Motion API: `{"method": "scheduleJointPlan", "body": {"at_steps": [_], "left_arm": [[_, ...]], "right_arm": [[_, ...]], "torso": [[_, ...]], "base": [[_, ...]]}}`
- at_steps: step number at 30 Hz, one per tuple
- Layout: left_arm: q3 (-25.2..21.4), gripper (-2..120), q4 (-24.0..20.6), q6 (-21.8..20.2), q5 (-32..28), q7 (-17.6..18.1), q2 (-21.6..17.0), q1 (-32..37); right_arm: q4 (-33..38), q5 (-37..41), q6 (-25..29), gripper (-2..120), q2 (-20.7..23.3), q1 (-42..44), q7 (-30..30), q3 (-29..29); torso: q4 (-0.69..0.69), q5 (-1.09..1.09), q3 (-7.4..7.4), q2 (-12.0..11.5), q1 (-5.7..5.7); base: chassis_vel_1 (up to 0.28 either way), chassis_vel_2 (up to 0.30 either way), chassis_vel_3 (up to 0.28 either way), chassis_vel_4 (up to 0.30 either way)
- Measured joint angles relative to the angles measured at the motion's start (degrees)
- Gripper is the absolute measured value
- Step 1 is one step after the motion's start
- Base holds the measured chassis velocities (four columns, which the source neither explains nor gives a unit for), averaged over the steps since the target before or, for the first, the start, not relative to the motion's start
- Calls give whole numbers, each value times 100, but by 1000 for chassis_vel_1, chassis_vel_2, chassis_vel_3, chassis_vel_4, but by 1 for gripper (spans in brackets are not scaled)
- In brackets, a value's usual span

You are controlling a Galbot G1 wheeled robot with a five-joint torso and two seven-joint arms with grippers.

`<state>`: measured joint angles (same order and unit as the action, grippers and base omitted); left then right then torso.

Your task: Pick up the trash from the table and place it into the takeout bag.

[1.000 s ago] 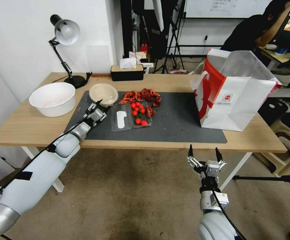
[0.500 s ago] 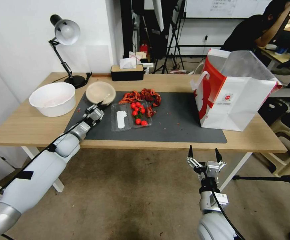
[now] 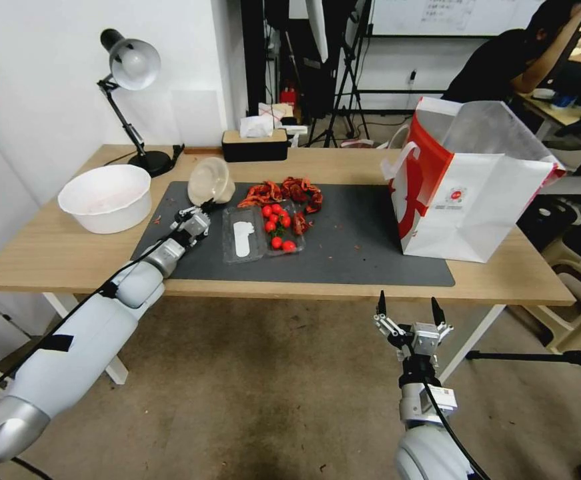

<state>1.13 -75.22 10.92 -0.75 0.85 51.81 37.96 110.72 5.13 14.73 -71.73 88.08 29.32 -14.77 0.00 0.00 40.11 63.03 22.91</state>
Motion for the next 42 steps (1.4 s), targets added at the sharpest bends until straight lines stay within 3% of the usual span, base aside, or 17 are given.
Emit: {"method": "scheduleJointPlan", "body": {"at_steps": [8, 16, 21, 24, 25, 28, 32, 33, 36, 42], "left_arm": [[100, 0, 50, 154, 11, -16, 76, -196], [382, 0, -360, 179, -339, -3, 139, -695], [722, 0, -690, 23, -985, -1, 136, -1089], [1197, 0, -1066, -181, -1943, -22, 183, -1636], [1197, 0, -1066, -181, -1943, -22, 183, -1636], [1790, 0, -1398, -428, -2906, -19, 439, -2245], [2253, 0, -1464, -579, -3424, 25, 762, -2797], [2253, 0, -1464, -579, -3424, 25, 762, -2797], [2604, 0, -1285, -669, -3754, 99, 1236, -3357], [2930, 0, -1147, -706, -4106, 156, 1648, -3768]], "right_arm": [[-2, -16, 8, 100, -18, 8, 5, -3], [54, -42, 11, 100, -23, 45, 26, -19], [72, -50, 12, 100, -26, 51, 33, -31], [84, -52, 12, 100, -24, 59, 41, -61], [84, -52, 12, 100, -24, 59, 41, -61], [85, -52, 13, 100, -23, 59, 44, -87], [78, -52, 14, 100, -32, 57, 45, -89], [78, -52, 14, 100, -32, 57, 45, -89], [71, -52, 20, 100, -38, 79, 55, -112], [55, -52, 23, 100, -51, 67, 64, -123]], "torso": [[1, 0, 0, 0, 0], [0, 0, 0, 0, 0], [0, -1, 0, 0, 0], [0, -2, 0, 0, 0], [0, -2, 0, 0, 0], [1, -1, 0, 0, 0], [0, -1, 0, 0, 0], [0, -1, 0, 0, 0], [0, 0, 0, 0, 0], [1, -2, 0, -1, 0]], "base": [[0, 0, 0, 0], [0, 0, 0, 0], [0, 0, 0, 0], [0, 0, 0, 0], [0, 0, 0, 0], [0, 0, 0, 0], [0, 0, 0, 0], [0, 0, 0, 0], [0, 0, 0, 0], [0, 0, 0, 0]]}}
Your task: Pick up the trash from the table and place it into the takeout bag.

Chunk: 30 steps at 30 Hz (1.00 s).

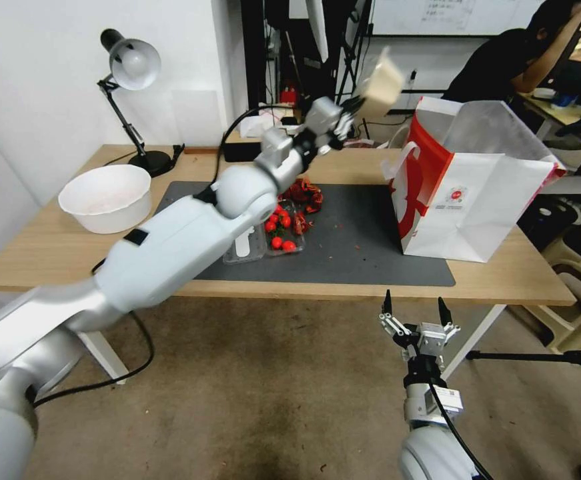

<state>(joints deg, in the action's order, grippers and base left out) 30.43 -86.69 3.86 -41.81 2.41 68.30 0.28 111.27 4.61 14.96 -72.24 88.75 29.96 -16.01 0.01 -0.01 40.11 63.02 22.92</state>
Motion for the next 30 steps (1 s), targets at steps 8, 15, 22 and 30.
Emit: {"method": "scheduleJointPlan", "body": {"at_steps": [8, 15, 22, 30], "left_arm": [[213, 0, 236, 15, -410, 0, 681, -242], [397, 0, 420, 96, -539, -45, 1017, -311], [622, 0, 691, 136, -550, -69, 1283, -326], [727, 4, 932, 96, -510, -48, 1404, -332]], "right_arm": [[-53, 1, 2, 100, -44, -31, 5, -1], [-55, 2, 8, 100, -62, -34, 10, -2], [-55, 5, 62, 100, -65, -18, 17, -20], [-61, 7, 96, 100, -67, 3, 20, -39]], "torso": [[-1, 0, -1, 0, 0], [-2, 1, 0, 0, 0], [-1, 1, 0, 0, 0], [-1, 1, 0, 0, 0]], "base": [[0, 0, 0, 0], [0, 0, 0, 0], [0, 0, 0, 0], [0, 0, 0, 0]]}}
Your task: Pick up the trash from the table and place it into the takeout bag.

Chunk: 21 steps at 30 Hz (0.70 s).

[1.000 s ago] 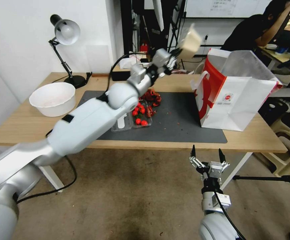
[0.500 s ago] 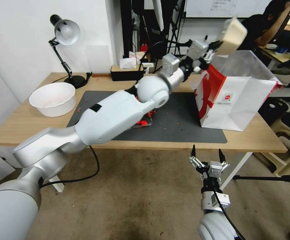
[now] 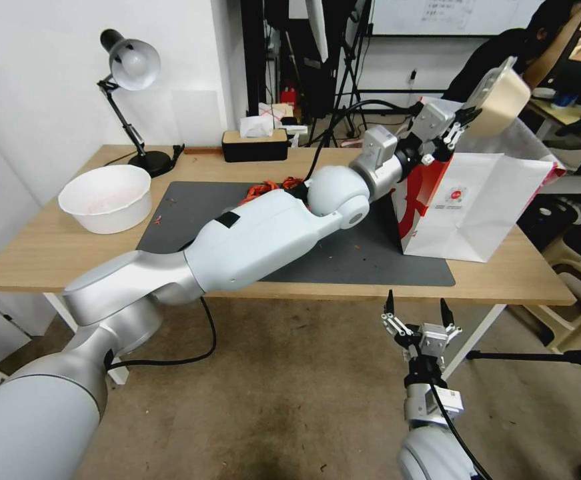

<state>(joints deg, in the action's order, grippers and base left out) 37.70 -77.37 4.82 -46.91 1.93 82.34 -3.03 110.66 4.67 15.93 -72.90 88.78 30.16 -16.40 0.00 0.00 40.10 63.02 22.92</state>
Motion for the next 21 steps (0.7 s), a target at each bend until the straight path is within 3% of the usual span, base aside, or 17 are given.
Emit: {"method": "scheduleJointPlan", "body": {"at_steps": [4, 6, 9, 10, 12, 15, 19, 21], "left_arm": [[8, 17, 69, -32, 5, 19, 24, -10], [11, 30, 107, -64, 8, 42, 30, -11], [4, 37, 112, -74, 9, 60, 21, -11], [-34, 46, 91, -78, 9, 82, -26, 0], [-48, 49, 69, -80, 6, 86, -59, 5], [-87, 64, -77, -95, -17, 92, -293, 46], [-126, 73, -219, -99, -36, 103, -504, 133], [-210, 82, -343, -105, -41, 113, -718, 238]], "right_arm": [[-1, 0, 1, 100, -10, -10, 0, 3], [-2, 0, 0, 100, -13, -13, 0, 9], [-1, 1, 1, 100, -12, -12, 0, 10], [-1, 0, 1, 100, -9, -10, 0, 10], [0, 0, 1, 100, -8, -10, 0, 10], [9, 0, 0, 100, -7, -9, -1, 18], [14, -5, 0, 100, -13, -7, -1, 25], [26, -11, -1, 100, -14, -2, -3, 29]], "torso": [[0, 0, 0, 0, 0], [0, 0, 0, 0, 0], [0, 0, 0, 0, 0], [1, 0, 0, 1, 0], [1, 0, 0, 0, 0], [-1, 1, 0, 0, 0], [0, 1, 0, 0, 0], [0, 1, 0, 0, 0]], "base": [[0, 0, 0, 0], [0, 0, 0, 0], [0, 0, 0, 0], [0, 0, 0, 0], [0, 0, 0, 0], [0, 0, 0, 0], [0, 0, 0, 0], [0, 0, 0, 0]]}}
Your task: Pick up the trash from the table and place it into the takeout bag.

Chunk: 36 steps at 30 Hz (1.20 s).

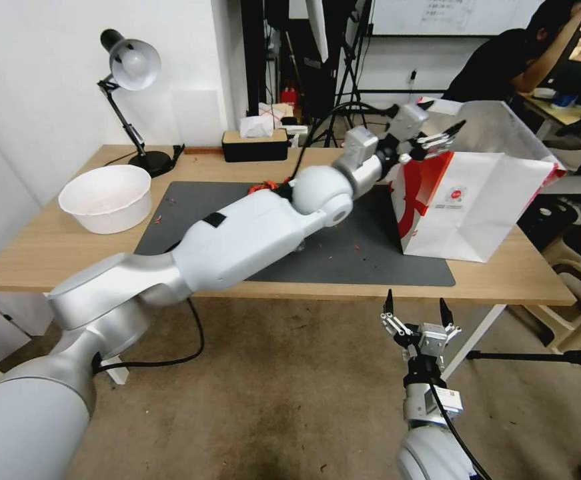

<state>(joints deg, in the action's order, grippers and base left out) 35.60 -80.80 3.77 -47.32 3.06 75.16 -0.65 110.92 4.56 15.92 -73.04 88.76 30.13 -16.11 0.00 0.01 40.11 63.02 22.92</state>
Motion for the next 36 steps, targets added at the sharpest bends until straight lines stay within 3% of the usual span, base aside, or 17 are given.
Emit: {"method": "scheduleJointPlan", "body": {"at_steps": [6, 19, 25, 36], "left_arm": [[-248, 100, -242, -54, -41, 38, -439, 259], [-917, 100, -764, -154, -15, 154, -1376, 1222], [-1593, 100, -1109, -159, 146, 139, -1906, 2061], [-2609, 100, -1606, -158, 431, 116, -2520, 3255]], "right_arm": [[18, -24, -4, 100, 5, 10, -4, 10], [44, -37, -9, 100, 22, 17, -5, 33], [41, -50, -14, 100, 15, 9, -11, 61], [38, -87, -15, 100, 12, 20, -13, 85]], "torso": [[0, 0, 0, 0, 0], [1, 0, 0, 0, 0], [0, 1, 0, 0, 0], [0, 0, 0, 0, -1]], "base": [[0, 0, 0, 0], [0, 0, 0, 0], [0, 0, 0, 0], [0, 0, 0, 0]]}}
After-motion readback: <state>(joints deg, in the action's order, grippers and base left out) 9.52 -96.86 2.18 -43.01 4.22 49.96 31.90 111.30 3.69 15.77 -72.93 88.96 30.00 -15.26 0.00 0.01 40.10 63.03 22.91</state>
